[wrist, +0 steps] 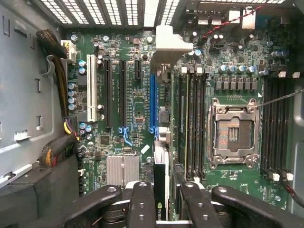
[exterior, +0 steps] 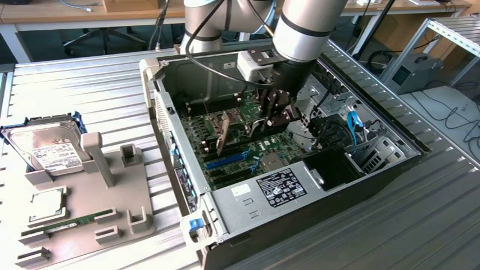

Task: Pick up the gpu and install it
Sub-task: 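Insert the gpu into the slot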

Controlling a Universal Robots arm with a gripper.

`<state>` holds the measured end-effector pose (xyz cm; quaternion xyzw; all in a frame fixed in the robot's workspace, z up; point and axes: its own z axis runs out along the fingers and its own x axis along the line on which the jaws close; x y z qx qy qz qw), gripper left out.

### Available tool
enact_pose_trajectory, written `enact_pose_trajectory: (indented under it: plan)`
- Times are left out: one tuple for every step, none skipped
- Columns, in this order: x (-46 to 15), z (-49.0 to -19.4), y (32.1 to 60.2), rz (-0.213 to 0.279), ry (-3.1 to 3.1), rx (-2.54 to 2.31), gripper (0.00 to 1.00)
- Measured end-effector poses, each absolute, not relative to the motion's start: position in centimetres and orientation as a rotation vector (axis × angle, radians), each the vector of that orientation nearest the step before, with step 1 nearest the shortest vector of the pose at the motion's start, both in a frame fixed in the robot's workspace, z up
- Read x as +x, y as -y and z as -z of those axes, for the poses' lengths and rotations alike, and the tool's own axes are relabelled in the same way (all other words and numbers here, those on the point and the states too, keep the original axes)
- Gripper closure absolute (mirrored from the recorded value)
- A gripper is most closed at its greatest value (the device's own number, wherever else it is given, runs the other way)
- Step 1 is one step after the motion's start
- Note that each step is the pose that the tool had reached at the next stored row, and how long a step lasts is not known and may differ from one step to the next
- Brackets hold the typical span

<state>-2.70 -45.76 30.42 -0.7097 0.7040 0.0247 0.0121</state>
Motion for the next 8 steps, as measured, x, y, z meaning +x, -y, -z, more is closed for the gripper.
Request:
enact_pose_trajectory:
  plan:
    - [-2.7,-30.42,45.76,-0.077,-2.195,-2.212,0.74]
    - [-2.71,-30.42,45.76,-0.077,-2.195,-2.212,0.74]
    - [-2.74,-30.42,45.76,-0.077,-2.195,-2.212,0.74]
    - [-2.76,-30.42,45.76,-0.077,-2.195,-2.212,0.74]
    - [-2.79,-30.41,45.76,-0.077,-2.195,-2.212,0.74]
    - [-2.82,-30.41,45.76,-0.077,-2.195,-2.212,0.74]
    - [-2.85,-30.41,45.76,-0.077,-2.195,-2.212,0.74]
    - [-2.88,-30.41,45.76,-0.077,-2.195,-2.212,0.74]
